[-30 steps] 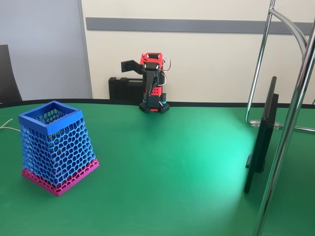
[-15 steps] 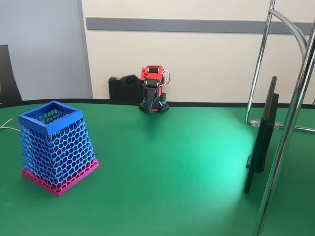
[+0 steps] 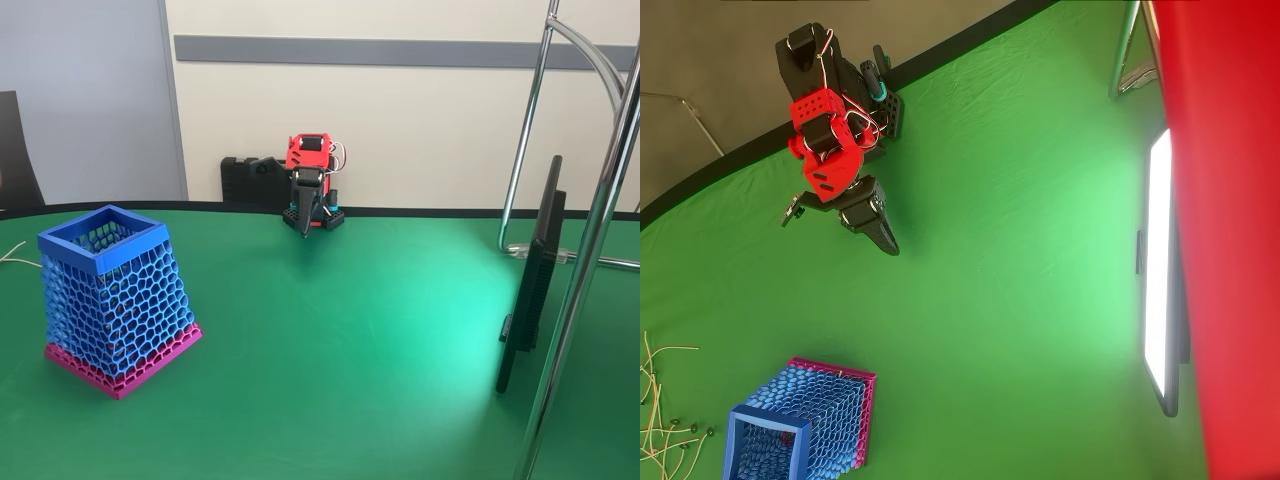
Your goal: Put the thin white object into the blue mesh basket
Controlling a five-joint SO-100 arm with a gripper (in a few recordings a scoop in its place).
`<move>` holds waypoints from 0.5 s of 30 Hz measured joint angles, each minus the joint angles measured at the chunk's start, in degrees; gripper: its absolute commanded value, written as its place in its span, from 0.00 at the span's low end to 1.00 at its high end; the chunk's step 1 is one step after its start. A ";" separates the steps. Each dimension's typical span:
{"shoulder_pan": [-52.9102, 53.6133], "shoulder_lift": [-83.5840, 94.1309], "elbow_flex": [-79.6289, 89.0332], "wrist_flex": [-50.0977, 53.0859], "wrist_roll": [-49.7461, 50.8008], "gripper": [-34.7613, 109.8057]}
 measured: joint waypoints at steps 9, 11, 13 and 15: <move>0.09 0.00 0.00 0.53 0.00 0.25; 0.09 0.00 0.00 0.53 0.00 0.25; 0.09 0.00 0.00 0.53 0.00 0.25; 0.09 0.00 0.00 0.53 0.00 0.25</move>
